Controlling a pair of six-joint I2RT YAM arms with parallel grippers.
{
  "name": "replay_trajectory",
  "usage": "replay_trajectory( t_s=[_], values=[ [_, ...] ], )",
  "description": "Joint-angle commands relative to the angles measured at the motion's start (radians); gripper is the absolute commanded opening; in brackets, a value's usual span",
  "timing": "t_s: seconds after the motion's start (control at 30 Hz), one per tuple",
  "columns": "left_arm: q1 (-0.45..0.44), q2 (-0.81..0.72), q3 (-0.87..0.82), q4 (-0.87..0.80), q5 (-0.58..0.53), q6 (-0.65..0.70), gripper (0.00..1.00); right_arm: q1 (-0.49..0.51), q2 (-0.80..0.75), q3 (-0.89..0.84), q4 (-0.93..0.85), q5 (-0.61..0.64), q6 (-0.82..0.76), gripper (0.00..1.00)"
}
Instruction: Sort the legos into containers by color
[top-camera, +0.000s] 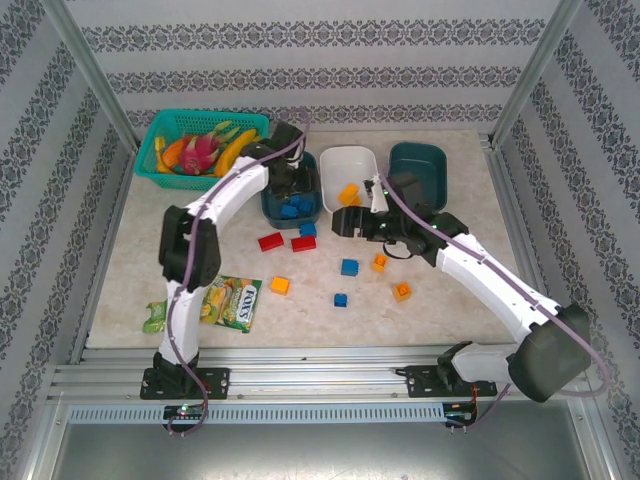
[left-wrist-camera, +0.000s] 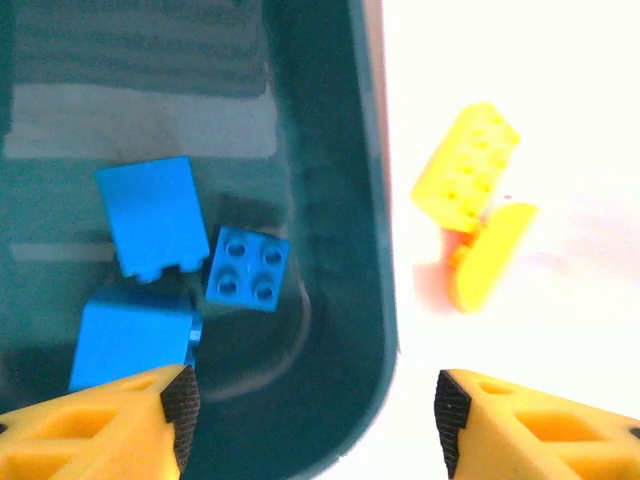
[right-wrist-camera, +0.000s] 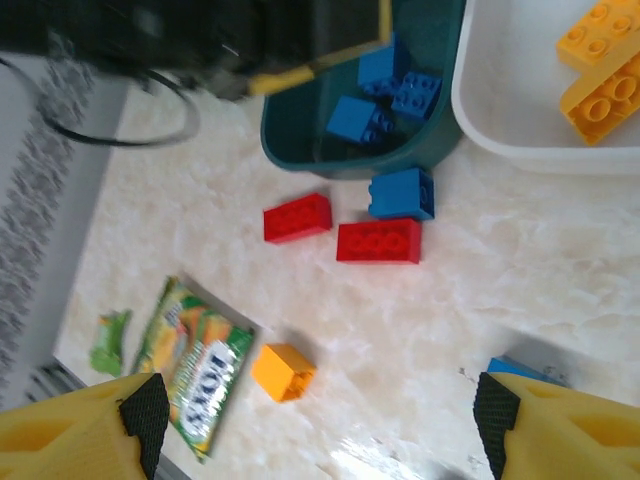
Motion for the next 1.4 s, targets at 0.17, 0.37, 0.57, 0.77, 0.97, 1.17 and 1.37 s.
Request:
replay_trajectory(
  t_s=[0.17, 0.37, 0.57, 0.77, 0.97, 1.17, 1.37],
  values=[
    [0.022, -0.570, -0.537, 0.067, -0.116, -0.197, 0.74, 0.253, 0.201, 0.136, -0.131, 0.082, -0.337, 0.85],
    [0.022, -0.976, -0.889, 0.012, -0.154, -0.307, 0.76, 0.388, 0.421, 0.270, -0.211, 0.130, -0.425, 0.86],
    [0.023, -1.265, -1.042, -0.132, -0.209, -0.350, 0.77, 0.426, 0.622, 0.399, -0.267, 0.173, -0.429, 0.86],
    [0.022, -1.384, -1.086, -0.179, -0.232, -0.396, 0.77, 0.437, 0.764, 0.499, -0.319, 0.204, -0.441, 0.85],
    [0.023, -1.400, -1.081, -0.185, -0.226, -0.396, 0.76, 0.437, 0.849, 0.564, -0.333, 0.195, -0.434, 0.70],
    [0.022, -1.400, -1.089, -0.144, -0.166, -0.352, 0.76, 0.436, 0.850, 0.568, -0.322, 0.202, -0.399, 0.48],
    [0.021, -1.359, -1.113, -0.026, -0.043, -0.318, 0.75, 0.387, 0.698, 0.513, -0.307, 0.203, -0.330, 0.35]
  ],
)
